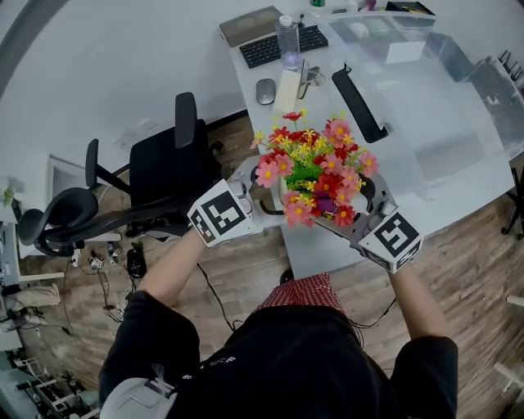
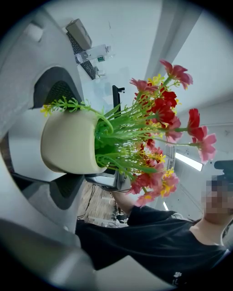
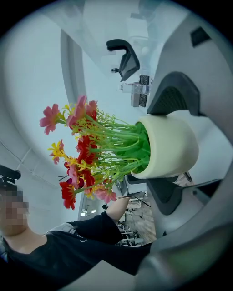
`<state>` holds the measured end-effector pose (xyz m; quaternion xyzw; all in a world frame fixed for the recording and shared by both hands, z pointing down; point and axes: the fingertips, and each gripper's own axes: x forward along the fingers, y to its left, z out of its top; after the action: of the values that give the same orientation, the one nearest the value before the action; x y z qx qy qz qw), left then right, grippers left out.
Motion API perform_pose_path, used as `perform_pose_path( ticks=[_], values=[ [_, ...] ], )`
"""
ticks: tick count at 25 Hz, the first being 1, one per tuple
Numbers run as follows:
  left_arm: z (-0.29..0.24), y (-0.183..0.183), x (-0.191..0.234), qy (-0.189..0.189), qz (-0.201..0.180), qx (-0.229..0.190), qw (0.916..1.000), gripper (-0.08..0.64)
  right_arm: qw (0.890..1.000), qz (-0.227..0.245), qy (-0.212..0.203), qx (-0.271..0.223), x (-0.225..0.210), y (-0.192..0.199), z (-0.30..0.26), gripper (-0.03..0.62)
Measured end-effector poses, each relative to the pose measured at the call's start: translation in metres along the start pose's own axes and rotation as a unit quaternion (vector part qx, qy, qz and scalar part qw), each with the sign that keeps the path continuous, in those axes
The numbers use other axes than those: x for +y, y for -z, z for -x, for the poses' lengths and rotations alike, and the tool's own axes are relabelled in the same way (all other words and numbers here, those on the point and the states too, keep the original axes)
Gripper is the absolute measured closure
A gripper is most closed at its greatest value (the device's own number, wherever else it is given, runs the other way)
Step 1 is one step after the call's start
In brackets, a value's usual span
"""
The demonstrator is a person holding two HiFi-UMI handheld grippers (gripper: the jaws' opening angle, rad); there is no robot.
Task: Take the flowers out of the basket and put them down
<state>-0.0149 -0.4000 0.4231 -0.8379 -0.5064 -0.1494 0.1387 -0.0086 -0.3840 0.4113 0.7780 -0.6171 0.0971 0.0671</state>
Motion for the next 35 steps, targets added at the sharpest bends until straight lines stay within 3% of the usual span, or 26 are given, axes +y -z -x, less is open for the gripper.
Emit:
perform_pose_path(
  ticks=[35],
  values=[
    [-0.024, 0.047, 0.031, 0.014, 0.02, 0.03, 0.9993, 0.126, 0.999, -0.031, 0.002, 0.026, -0.03, 0.044, -0.031, 0.155]
  ],
)
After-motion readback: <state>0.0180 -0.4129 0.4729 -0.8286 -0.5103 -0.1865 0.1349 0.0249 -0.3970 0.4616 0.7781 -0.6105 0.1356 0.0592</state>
